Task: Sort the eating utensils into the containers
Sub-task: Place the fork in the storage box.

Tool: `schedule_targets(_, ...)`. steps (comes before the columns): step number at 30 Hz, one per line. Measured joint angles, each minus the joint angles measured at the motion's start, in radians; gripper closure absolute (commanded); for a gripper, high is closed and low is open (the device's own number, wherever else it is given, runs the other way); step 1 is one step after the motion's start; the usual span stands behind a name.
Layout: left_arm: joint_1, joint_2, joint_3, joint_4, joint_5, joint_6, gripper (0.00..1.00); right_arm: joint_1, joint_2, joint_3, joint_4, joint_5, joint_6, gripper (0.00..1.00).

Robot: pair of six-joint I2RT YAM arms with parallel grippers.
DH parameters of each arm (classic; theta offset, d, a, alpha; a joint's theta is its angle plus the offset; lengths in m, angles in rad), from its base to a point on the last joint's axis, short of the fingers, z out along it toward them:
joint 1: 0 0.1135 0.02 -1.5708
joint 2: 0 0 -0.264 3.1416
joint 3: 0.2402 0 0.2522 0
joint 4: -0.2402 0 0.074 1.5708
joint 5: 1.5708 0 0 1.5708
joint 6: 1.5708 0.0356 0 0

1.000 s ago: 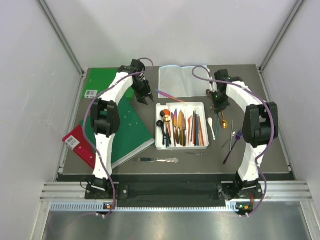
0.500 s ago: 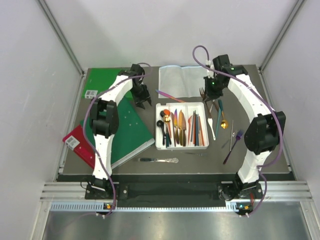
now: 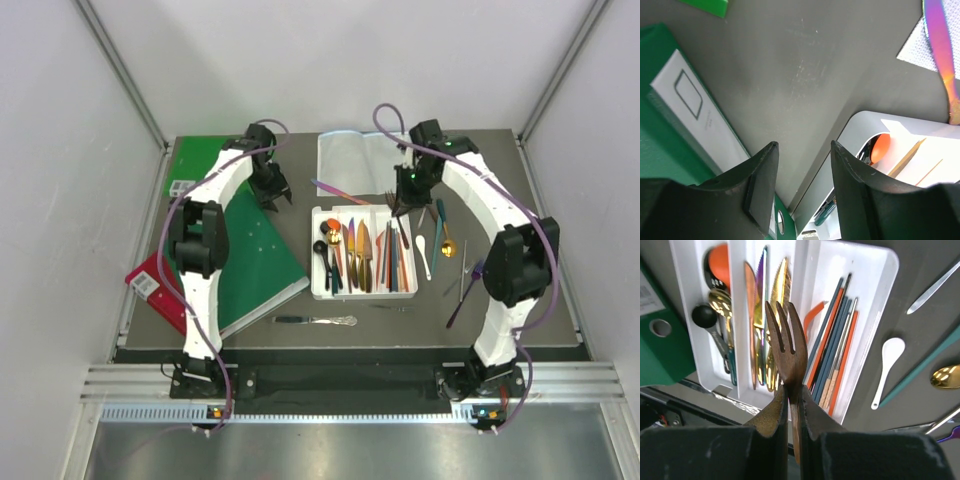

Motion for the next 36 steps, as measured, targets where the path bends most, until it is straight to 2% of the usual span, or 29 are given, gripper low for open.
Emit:
schedule_targets(7,0.005,-0.014,-0.002,0.003,-0.003,-0.005,0.49,0.048,0.090,-0.115,0.015,0.006,0.002,1.00)
schedule_targets(13,0.005,-0.031,-0.013,0.001,-0.006,-0.004,0.49,0.070,0.142,-0.127,0.027,0.019,0.001,1.00)
schedule_targets(16,0.005,-0.031,-0.013,0.000,-0.007,-0.002,0.49,0.076,0.155,-0.127,0.036,0.026,0.002,0.93)
schedule_targets(22,0.006,-0.031,-0.013,-0.001,-0.007,0.007,0.49,0.076,0.203,-0.125,0.045,0.040,0.004,0.91)
schedule_targets(26,0.006,-0.031,-0.013,-0.001,-0.009,0.014,0.49,0.076,0.245,-0.125,0.043,0.043,0.008,0.80)
schedule_targets(31,0.006,-0.031,-0.013,-0.002,-0.016,0.018,0.49,0.076,0.252,-0.111,0.032,0.045,0.011,0.72)
schedule_targets(32,0.006,-0.031,-0.013,-0.002,-0.018,0.018,0.50,0.076,0.252,-0.106,0.031,0.045,0.011,0.63)
schedule_targets(36,0.007,-0.037,-0.022,-0.001,-0.024,0.019,0.50,0.076,0.248,-0.066,0.012,0.068,0.003,0.48)
